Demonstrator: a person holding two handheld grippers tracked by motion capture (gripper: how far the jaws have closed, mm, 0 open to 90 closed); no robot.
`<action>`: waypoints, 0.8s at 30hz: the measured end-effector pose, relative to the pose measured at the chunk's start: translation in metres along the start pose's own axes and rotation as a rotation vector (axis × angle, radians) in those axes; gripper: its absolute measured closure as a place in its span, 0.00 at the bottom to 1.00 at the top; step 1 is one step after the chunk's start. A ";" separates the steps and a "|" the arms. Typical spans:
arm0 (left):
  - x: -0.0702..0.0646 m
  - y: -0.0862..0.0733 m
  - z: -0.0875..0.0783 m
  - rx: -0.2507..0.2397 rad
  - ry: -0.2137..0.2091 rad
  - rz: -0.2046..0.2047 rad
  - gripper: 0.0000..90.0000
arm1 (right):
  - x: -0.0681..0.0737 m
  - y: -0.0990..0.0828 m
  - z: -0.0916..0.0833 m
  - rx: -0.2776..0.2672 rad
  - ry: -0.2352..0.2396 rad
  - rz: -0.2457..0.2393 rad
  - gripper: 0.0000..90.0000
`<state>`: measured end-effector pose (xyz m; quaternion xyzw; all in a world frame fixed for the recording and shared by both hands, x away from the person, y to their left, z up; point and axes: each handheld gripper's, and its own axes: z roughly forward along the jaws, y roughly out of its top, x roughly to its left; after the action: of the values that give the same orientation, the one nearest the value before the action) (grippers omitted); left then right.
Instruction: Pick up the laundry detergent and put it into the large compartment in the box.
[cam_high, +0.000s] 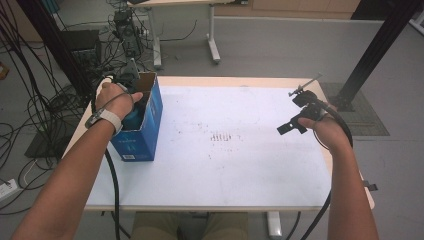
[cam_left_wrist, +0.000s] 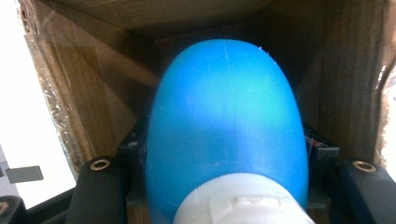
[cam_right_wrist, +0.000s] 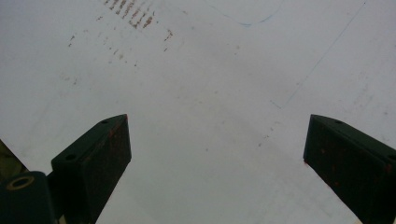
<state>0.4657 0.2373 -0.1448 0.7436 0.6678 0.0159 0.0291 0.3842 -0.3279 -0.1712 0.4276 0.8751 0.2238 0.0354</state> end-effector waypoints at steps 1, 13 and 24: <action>0.000 0.000 0.000 -0.001 -0.001 0.000 0.41 | 0.000 0.000 0.000 0.001 0.000 -0.001 0.08; -0.001 -0.001 0.000 -0.004 0.003 0.002 0.41 | 0.000 0.000 0.000 0.001 -0.001 0.001 0.08; -0.001 -0.001 0.000 -0.003 0.004 0.001 0.41 | 0.000 -0.001 -0.001 0.000 -0.002 0.004 0.08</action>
<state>0.4644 0.2362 -0.1450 0.7438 0.6675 0.0183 0.0288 0.3830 -0.3285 -0.1704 0.4295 0.8743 0.2234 0.0356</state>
